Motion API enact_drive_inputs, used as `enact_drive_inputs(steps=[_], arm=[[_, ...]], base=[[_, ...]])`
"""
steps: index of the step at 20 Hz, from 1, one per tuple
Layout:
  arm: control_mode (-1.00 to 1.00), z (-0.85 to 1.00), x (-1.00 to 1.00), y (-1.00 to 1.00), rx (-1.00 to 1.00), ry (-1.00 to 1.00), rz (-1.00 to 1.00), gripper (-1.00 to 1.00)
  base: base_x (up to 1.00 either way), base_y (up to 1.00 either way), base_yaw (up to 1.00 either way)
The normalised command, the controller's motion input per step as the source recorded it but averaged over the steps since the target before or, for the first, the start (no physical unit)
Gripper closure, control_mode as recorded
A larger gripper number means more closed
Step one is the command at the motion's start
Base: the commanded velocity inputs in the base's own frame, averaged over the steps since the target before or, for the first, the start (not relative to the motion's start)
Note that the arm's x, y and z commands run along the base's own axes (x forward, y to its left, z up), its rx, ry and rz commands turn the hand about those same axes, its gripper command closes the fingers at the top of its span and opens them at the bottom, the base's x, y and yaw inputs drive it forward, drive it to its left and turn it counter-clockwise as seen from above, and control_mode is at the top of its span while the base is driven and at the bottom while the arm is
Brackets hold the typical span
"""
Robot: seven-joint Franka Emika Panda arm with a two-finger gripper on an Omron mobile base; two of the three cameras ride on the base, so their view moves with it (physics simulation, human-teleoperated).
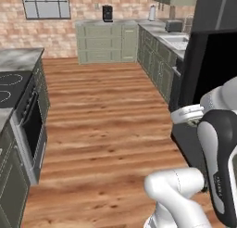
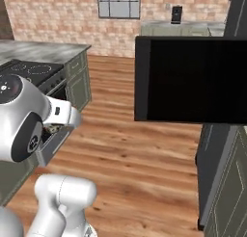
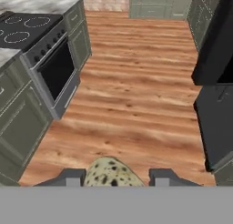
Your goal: Pick the egg from the microwave and place it on plate located on the counter.
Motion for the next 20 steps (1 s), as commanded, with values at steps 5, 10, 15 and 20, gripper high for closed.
enact_drive_inputs(steps=[5, 10, 15, 20], arm=[[1.00, 0.00, 0.00, 0.00, 0.00, 0.00, 0.00, 1.00], [1.00, 0.00, 0.00, 0.00, 0.00, 0.00, 0.00, 1.00], [1.00, 0.00, 0.00, 0.00, 0.00, 0.00, 0.00, 1.00], [1.00, 0.00, 0.00, 0.00, 0.00, 0.00, 0.00, 1.00]], base=[[0.07, 1.00, 0.04], [0.74, 0.65, -0.09], [1.00, 0.02, -0.14], [1.00, -0.04, -0.16]])
